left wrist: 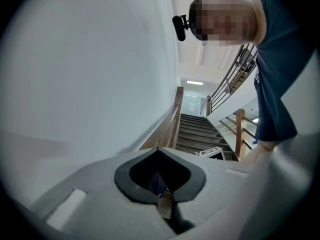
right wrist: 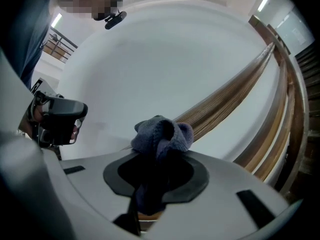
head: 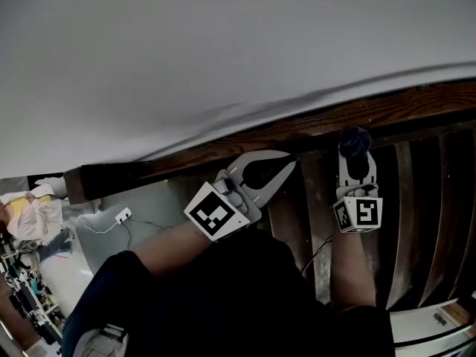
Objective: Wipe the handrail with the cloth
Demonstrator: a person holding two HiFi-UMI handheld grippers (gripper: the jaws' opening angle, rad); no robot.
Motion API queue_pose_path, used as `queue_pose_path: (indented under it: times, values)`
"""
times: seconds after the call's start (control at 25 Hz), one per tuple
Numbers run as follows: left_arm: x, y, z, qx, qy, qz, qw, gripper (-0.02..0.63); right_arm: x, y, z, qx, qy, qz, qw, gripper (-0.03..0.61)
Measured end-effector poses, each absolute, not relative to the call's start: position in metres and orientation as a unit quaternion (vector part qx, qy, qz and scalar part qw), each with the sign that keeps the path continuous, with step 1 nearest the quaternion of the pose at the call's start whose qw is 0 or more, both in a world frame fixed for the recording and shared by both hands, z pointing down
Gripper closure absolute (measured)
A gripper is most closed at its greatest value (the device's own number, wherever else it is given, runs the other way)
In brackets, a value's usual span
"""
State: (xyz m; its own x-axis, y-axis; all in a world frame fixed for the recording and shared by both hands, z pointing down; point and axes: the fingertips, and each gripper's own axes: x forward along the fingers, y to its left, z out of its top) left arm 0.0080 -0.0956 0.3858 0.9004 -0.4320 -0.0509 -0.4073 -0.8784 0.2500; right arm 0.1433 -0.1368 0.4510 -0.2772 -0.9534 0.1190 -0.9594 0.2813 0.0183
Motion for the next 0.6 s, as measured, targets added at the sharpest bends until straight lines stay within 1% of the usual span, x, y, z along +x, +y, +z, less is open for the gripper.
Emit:
queue_pose_path:
  times: [0.28,0.6]
  values:
    - [-0.008,-0.089,0.402,0.962,-0.243,-0.040,0.120,0.609,0.110,-0.134,0.482,0.572,-0.816,0.063,0.055,0.482]
    - [-0.006,-0.086,0.408,0.958,-0.257,-0.030,0.121,0.609,0.054,-0.130,0.523,0.499,-0.856,0.095,0.096,0.482]
